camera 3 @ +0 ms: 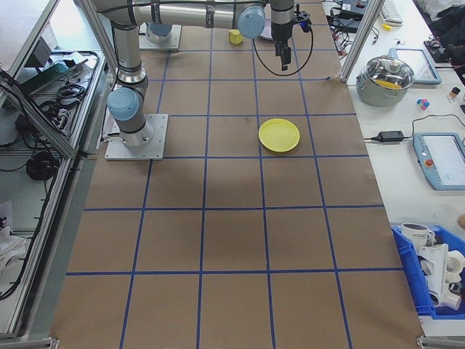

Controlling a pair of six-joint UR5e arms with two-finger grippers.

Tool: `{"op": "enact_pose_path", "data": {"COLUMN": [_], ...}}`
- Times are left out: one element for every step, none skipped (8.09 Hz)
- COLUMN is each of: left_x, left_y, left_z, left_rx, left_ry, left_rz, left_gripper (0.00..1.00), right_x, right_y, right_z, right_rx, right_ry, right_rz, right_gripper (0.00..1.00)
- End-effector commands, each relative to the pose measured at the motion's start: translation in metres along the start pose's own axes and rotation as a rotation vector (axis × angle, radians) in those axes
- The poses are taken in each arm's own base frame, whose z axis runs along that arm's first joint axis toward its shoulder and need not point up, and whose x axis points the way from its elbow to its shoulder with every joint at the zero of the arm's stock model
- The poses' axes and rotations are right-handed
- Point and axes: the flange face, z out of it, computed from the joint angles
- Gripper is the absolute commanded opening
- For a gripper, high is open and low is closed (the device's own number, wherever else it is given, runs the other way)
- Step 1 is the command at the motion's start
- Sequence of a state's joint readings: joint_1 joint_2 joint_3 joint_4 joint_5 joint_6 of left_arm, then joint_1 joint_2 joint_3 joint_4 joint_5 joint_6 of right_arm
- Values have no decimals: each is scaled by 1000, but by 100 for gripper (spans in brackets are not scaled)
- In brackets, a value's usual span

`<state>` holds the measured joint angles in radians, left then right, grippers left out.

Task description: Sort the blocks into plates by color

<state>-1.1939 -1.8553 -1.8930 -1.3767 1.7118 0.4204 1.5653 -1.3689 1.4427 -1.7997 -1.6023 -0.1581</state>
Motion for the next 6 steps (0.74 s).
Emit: {"op": "enact_pose_path", "data": {"left_x": [-15,-24,-27,-23,-24,-26], "left_y": [-26,-56,-88,-116,-141,-157], "left_z": [-91,-112,-126,-122,-114,-103], "left_rx": [60,73,100,105,163,196], "left_ry": [28,61,52,39,15,1], "left_rz": [-2,-3,8,18,17,14], "left_gripper": [0,0,0,0,0,0], "right_x": [-1,-1,0,0,0,-1], "right_y": [3,3,3,3,3,3], "right_z": [7,8,8,9,9,11], "right_rx": [-15,-17,-15,-18,-20,-15], "right_ry": [-5,-2,-2,-2,-2,-3], "right_rz": [-3,-3,-1,-3,-5,-9], "right_gripper": [100,100,100,100,100,100]}}
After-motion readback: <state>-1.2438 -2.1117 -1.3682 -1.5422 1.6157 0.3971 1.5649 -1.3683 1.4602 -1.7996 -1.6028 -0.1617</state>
